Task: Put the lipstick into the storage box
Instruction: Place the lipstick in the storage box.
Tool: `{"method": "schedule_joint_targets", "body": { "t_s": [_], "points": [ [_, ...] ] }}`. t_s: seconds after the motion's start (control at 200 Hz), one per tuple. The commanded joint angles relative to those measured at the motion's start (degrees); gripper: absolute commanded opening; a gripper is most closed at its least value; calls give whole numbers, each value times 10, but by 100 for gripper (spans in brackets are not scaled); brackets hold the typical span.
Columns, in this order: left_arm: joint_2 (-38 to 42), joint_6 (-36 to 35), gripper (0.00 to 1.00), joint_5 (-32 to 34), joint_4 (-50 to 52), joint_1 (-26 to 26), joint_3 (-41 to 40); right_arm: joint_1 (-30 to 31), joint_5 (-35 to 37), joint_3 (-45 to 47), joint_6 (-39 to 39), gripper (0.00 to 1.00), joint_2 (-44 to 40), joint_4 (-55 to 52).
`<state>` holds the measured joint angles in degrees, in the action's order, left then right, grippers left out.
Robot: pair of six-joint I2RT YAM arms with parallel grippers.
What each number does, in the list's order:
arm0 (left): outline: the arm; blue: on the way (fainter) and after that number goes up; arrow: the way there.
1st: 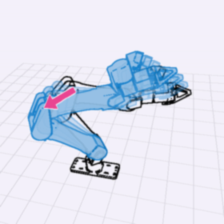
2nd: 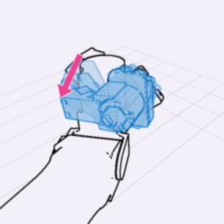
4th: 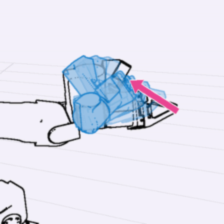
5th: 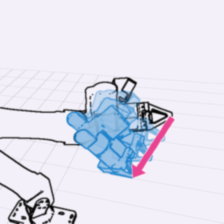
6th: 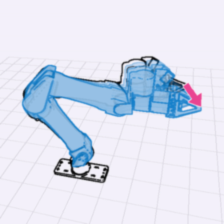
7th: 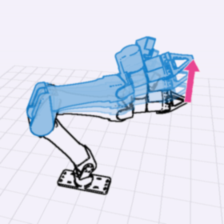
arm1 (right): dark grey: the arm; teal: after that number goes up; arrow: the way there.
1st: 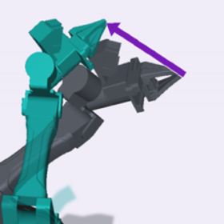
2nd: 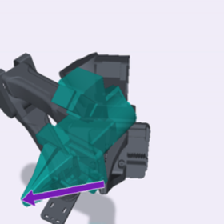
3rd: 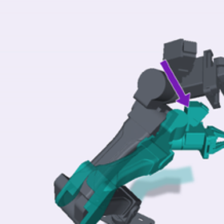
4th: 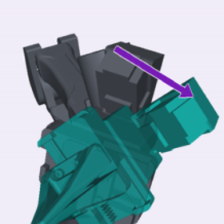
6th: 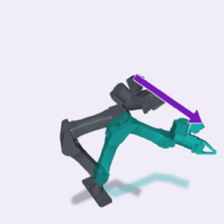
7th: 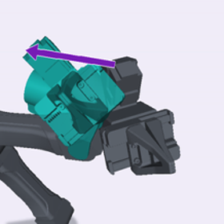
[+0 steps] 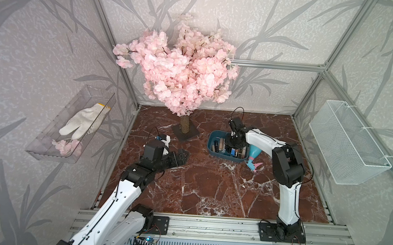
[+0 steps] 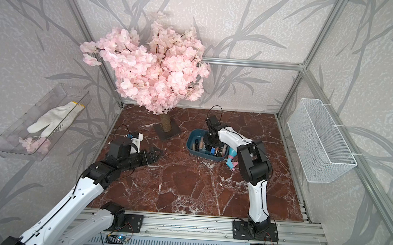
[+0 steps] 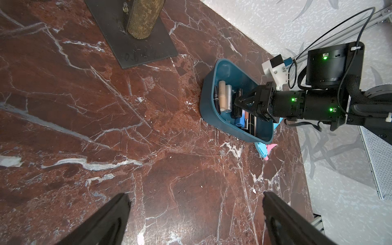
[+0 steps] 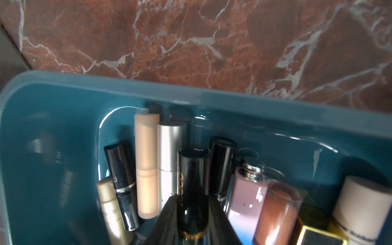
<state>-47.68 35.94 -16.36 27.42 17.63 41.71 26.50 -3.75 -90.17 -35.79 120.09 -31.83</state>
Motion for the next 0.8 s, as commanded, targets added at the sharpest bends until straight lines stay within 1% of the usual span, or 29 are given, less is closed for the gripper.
{"method": "schedule_joint_targets", "body": {
  "t_s": [0.0,0.445,0.49,0.505,0.535,0.795],
  "points": [
    [-1,-10,100,9,4,1,-1,0,-3,-12,-4,29,5,-13],
    [2,-15,100,15,8,0,-1,0,-2,3,-4,31,-17,-12],
    [4,-15,100,17,9,0,-2,-1,-4,6,-4,31,-23,-10],
    [3,-15,100,19,9,0,-2,-1,-5,7,-17,31,-25,-9],
    [5,-16,100,21,8,0,-1,0,-6,9,-20,31,-30,-6],
    [13,-21,100,43,7,0,-1,0,-22,40,-12,32,-86,35]
  ]
}}
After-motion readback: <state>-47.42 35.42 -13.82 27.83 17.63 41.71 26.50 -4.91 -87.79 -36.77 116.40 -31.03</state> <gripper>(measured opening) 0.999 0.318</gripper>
